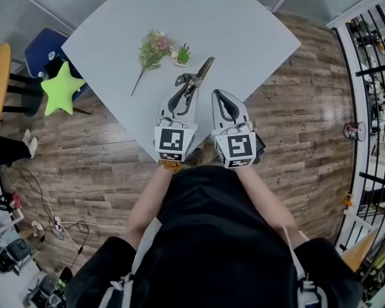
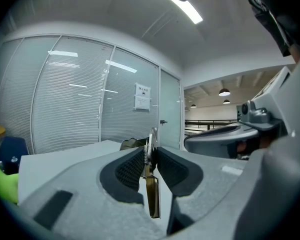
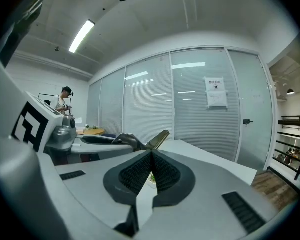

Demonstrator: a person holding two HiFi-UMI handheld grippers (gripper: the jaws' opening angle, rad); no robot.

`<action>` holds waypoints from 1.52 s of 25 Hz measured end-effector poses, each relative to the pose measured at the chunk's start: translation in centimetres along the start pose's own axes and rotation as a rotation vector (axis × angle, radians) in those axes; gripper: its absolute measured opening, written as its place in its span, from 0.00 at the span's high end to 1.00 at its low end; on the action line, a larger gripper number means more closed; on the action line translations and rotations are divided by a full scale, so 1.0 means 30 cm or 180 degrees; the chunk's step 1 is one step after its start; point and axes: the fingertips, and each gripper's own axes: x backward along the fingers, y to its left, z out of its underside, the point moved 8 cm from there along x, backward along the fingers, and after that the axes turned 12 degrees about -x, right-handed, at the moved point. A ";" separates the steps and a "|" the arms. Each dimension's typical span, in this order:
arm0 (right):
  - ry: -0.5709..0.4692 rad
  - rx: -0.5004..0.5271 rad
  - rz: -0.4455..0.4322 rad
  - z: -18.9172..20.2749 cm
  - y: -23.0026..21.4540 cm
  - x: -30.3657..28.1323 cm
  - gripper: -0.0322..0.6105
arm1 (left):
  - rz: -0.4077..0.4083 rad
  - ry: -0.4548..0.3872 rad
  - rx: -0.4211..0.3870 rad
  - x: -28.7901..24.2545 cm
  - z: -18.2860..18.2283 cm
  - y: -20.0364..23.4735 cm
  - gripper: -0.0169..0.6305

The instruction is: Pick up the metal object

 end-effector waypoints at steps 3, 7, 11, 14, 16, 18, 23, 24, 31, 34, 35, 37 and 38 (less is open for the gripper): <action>0.0061 -0.0026 -0.0002 0.023 -0.005 -0.001 0.95 | 0.0023 0.0050 0.0006 -0.002 0.022 -0.005 0.83; 0.0082 -0.0044 -0.0006 0.037 -0.004 -0.004 0.95 | 0.0040 0.0124 0.0033 0.001 0.060 -0.010 0.83; 0.0115 -0.0065 -0.0023 0.044 -0.008 -0.001 0.95 | 0.0063 0.0208 0.0065 0.003 0.090 -0.019 0.83; 0.0168 -0.0086 -0.0037 0.056 -0.010 -0.003 0.95 | 0.0083 0.0251 0.0073 0.002 0.107 -0.026 0.83; 0.0171 -0.0103 -0.0043 0.064 -0.013 -0.006 0.95 | 0.0093 0.0270 0.0068 0.001 0.119 -0.028 0.83; 0.0172 -0.0117 -0.0053 0.069 -0.016 -0.004 0.95 | 0.0095 0.0286 0.0069 0.002 0.128 -0.032 0.83; 0.0193 -0.0138 -0.0053 0.075 -0.014 0.000 0.95 | 0.0095 0.0318 0.0084 0.010 0.142 -0.031 0.84; 0.0191 -0.0139 -0.0058 0.076 -0.014 -0.001 0.95 | 0.0094 0.0324 0.0087 0.009 0.146 -0.030 0.84; 0.0216 -0.0130 -0.0091 0.080 -0.008 -0.004 0.95 | 0.0110 0.0364 0.0114 0.012 0.160 -0.031 0.84; 0.0227 -0.0115 -0.0098 0.079 -0.007 -0.007 0.95 | 0.0109 0.0388 0.0127 0.012 0.168 -0.032 0.83; 0.0228 -0.0110 -0.0101 0.078 -0.008 -0.009 0.95 | 0.0107 0.0395 0.0130 0.011 0.170 -0.032 0.84; 0.0232 -0.0106 -0.0105 0.076 -0.010 -0.011 0.95 | 0.0106 0.0406 0.0135 0.009 0.172 -0.032 0.84; 0.0235 -0.0104 -0.0106 0.076 -0.009 -0.012 0.95 | 0.0107 0.0409 0.0135 0.008 0.173 -0.032 0.84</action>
